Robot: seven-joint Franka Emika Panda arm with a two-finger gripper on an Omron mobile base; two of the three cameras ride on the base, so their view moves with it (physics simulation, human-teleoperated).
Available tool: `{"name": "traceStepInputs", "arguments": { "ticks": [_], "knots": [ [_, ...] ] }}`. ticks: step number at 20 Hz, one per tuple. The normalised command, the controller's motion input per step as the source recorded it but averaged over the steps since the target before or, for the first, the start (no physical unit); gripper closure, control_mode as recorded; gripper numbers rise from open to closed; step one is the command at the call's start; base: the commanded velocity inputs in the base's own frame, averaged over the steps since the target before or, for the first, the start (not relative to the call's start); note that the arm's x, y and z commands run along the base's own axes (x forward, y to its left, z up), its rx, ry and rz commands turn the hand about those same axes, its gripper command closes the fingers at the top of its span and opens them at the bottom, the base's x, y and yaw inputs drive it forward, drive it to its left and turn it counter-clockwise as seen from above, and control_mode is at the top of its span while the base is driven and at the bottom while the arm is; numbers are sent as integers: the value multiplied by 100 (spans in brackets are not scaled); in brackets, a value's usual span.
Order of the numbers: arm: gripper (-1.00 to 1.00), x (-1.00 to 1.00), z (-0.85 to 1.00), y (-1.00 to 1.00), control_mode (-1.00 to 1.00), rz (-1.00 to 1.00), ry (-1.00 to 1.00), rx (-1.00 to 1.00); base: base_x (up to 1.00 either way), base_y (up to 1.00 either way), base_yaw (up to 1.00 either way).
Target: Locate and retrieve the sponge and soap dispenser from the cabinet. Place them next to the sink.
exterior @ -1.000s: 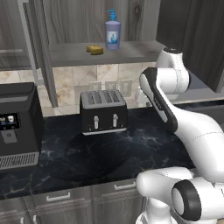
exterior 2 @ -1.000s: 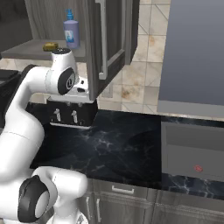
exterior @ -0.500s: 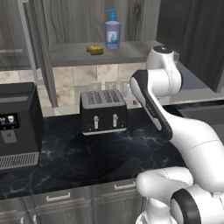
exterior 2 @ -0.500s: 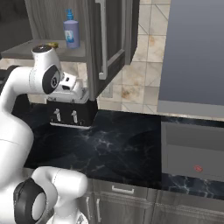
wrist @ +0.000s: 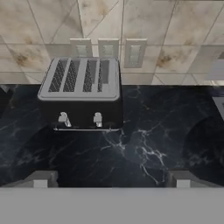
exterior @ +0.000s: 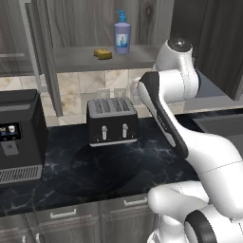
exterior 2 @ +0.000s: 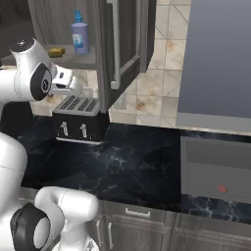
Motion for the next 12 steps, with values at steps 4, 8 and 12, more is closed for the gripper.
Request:
{"name": "traceStepInputs", "arguments": {
  "ticks": [4,8,12],
  "knots": [
    [-100,6,60,-7,-100,1,-28,0,0,0,0],
    [-100,7,59,0,-100,3,-24,0,0,0,0],
    [-100,21,51,15,-100,3,-23,0,0,0,0]
  ]
}}
